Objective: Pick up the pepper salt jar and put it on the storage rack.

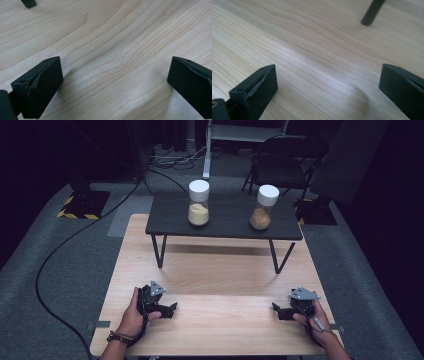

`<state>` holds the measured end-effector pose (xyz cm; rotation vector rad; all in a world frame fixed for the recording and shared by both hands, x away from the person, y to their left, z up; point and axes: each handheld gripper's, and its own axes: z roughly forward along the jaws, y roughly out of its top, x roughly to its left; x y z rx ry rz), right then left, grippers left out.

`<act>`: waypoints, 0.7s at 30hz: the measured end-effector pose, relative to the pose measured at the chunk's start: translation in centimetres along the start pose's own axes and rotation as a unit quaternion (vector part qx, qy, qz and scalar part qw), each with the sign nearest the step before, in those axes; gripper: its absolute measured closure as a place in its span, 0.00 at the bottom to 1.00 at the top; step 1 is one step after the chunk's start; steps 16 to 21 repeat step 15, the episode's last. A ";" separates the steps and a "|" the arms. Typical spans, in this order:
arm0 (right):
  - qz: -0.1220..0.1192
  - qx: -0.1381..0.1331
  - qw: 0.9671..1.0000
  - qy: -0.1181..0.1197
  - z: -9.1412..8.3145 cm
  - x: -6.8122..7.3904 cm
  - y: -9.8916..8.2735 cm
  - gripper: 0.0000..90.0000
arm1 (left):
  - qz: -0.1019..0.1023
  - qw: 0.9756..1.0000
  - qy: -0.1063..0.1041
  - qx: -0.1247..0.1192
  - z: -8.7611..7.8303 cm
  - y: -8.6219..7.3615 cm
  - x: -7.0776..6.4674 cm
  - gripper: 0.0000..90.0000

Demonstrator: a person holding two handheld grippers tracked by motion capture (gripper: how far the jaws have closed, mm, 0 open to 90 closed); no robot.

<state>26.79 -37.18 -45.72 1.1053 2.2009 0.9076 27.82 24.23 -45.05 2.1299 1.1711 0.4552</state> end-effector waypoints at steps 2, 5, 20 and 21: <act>0.016 0.010 1.000 0.007 0.0 -0.8 0.1 0.01 | 0.000 1.000 0.000 0.000 0.0 0.0 0.0 0.01; 0.036 0.020 0.999 0.019 0.0 -1.7 0.2 0.00 | 0.000 1.000 0.000 0.000 0.0 0.0 0.0 0.01; 0.050 0.030 0.997 0.043 0.2 -3.4 0.3 0.00 | 0.000 1.000 0.000 0.000 0.0 0.0 0.0 0.01; 0.050 0.030 0.997 0.043 0.2 -3.4 0.3 0.00 | 0.000 1.000 0.000 0.000 0.0 0.0 0.0 0.01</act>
